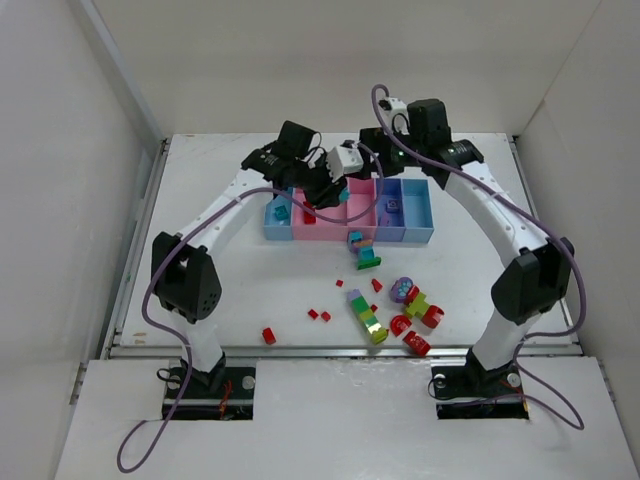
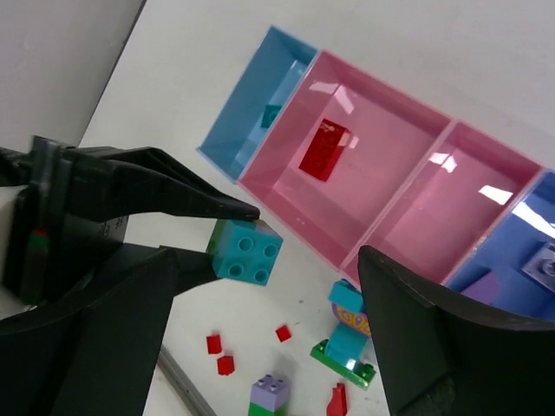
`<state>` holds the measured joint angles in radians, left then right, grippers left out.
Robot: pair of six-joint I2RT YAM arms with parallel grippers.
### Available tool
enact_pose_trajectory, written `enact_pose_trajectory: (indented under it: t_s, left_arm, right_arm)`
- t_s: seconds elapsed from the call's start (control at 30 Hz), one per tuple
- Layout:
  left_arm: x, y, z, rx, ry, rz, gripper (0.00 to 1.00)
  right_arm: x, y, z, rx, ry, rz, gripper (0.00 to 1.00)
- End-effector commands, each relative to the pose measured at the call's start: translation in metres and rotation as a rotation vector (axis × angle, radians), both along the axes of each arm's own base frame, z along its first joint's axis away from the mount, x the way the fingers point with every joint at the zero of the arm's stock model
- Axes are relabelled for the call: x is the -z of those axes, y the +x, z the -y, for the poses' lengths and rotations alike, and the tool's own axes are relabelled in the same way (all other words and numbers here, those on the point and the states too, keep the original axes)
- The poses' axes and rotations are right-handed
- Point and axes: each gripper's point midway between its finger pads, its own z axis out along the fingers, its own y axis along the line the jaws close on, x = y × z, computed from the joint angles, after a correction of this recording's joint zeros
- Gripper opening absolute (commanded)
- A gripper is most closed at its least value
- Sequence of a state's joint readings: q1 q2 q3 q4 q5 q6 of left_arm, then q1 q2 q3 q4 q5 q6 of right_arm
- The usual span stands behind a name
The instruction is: Sort the legos into containers by color
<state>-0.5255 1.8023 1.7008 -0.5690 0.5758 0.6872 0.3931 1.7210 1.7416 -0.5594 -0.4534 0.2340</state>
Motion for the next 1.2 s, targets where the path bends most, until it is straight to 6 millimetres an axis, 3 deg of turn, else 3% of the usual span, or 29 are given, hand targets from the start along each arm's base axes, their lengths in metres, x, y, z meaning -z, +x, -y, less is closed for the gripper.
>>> enact_pose_trajectory:
  t_s: [0.0,0.1,0.13,0.2,0.37,0.53,0.6,0.67,0.83,0.87,0.97,1.0,1.03,1.07,1.17]
  left_arm:
    - [-0.049,0.0,0.013,-0.041,-0.118,0.02,0.0]
    - [-0.063,0.006,0.015,-0.049,-0.156,0.029,0.0]
    - [-0.059,0.01,0.012,-0.067,-0.156,0.009,0.0]
    - [-0.068,0.013,0.014,-0.071,-0.174,0.028,0.0]
    - [-0.07,0.016,0.016,-0.075,-0.183,0.03,0.0]
    - [-0.076,0.019,0.015,-0.082,-0.201,0.035,0.0]
    - [-0.082,0.023,0.013,-0.101,-0.217,0.035,0.0]
    - [-0.081,0.023,0.013,-0.107,-0.221,0.026,0.0]
    - [-0.085,0.024,0.015,-0.117,-0.237,0.025,0.0]
    - [-0.085,0.027,0.011,-0.131,-0.24,0.018,0.0]
    - [-0.08,0.027,0.009,-0.149,-0.232,0.008,0.0]
    - [-0.08,0.029,0.009,-0.156,-0.228,0.011,0.0]
    - [-0.074,0.032,0.003,-0.175,-0.217,0.006,0.0]
    - [-0.075,0.03,0.002,-0.175,-0.217,0.006,0.0]
    - [-0.052,0.033,-0.022,-0.228,-0.175,-0.031,0.0]
  right_arm:
    - [-0.018,-0.021,-0.034,-0.18,0.098,-0.014,0.89]
    - [-0.003,-0.023,-0.04,-0.203,0.093,-0.057,0.88]
    - [-0.001,-0.023,-0.041,-0.199,0.097,-0.064,0.88]
    - [-0.005,-0.026,-0.047,-0.237,0.136,-0.064,0.88]
    - [0.0,-0.026,-0.053,-0.247,0.171,-0.099,0.88]
    - [0.0,-0.024,-0.06,-0.26,0.212,-0.131,0.75]
    - [0.014,-0.023,-0.063,-0.27,0.217,-0.178,0.73]
    - [0.015,-0.025,-0.067,-0.299,0.238,-0.194,0.68]
    - [0.007,-0.024,-0.073,-0.327,0.27,-0.193,0.49]
    - [0.004,-0.024,-0.074,-0.335,0.282,-0.19,0.39]
    - [0.002,-0.025,-0.077,-0.356,0.305,-0.198,0.23]
    - [0.002,-0.027,-0.077,-0.364,0.308,-0.2,0.08]
    - [0.005,-0.022,-0.074,-0.347,0.306,-0.195,0.0]
    - [0.009,-0.023,-0.074,-0.339,0.308,-0.219,0.0]
    - [0.006,-0.013,-0.063,-0.281,0.315,-0.209,0.0]
